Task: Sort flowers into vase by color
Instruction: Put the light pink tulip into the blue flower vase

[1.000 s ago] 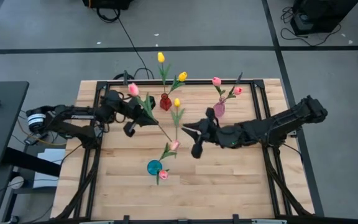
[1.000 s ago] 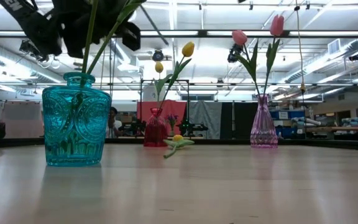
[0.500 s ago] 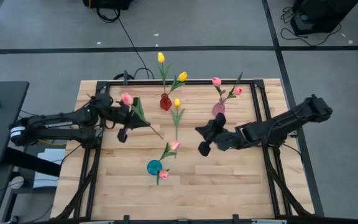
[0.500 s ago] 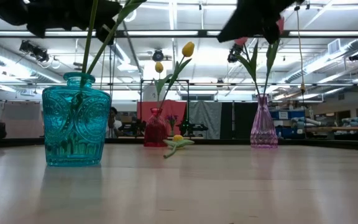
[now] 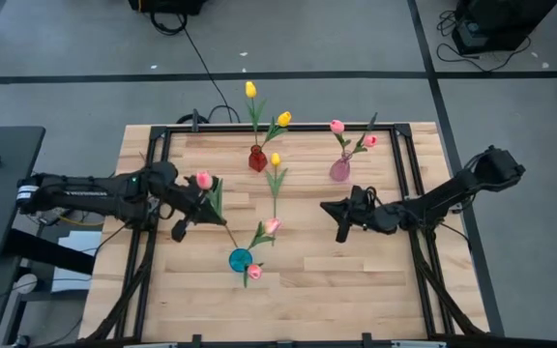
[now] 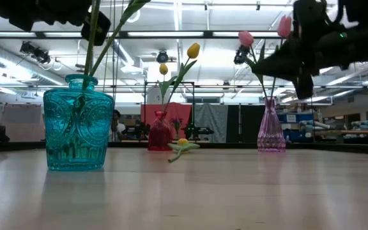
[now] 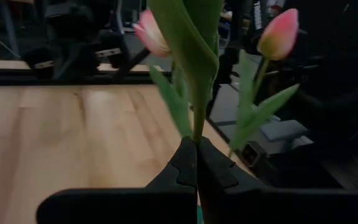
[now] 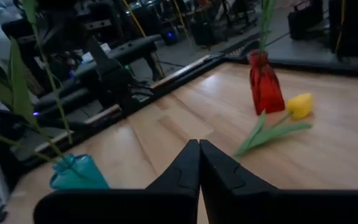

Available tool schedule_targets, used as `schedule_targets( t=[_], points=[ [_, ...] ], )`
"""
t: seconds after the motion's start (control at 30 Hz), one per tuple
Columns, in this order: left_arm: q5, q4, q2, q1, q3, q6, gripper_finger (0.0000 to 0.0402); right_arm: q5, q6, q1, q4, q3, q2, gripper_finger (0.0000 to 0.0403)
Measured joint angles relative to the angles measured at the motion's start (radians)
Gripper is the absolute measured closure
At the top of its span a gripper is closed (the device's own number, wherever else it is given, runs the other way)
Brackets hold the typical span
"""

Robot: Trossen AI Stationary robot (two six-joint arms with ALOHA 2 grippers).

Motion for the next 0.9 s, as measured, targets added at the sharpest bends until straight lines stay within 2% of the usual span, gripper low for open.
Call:
schedule_targets(
  t=[0.3, 0.63, 0.73, 0.9],
  points=[
    [-0.186, 0.024, 0.028, -0.195, 0.000, -0.026, 0.0401, 0.013, 0.006, 0.035, 0.223, -0.044, 0.133, 0.0391],
    [-0.304, 0.054, 0.162, -0.327, 0.000, -0.010, 0.0397, 0.054, 0.003, 0.035, 0.293, -0.043, 0.207, 0.0389],
    [-0.308, 0.054, 0.199, -0.343, 0.000, 0.031, 0.0368, 0.056, 0.020, 0.035, 0.294, -0.044, 0.207, 0.0389],
    [-0.384, 0.032, 0.211, -0.347, 0.000, 0.050, 0.0287, 0.058, 0.056, 0.035, 0.283, -0.037, 0.207, 0.0389]
  ],
)
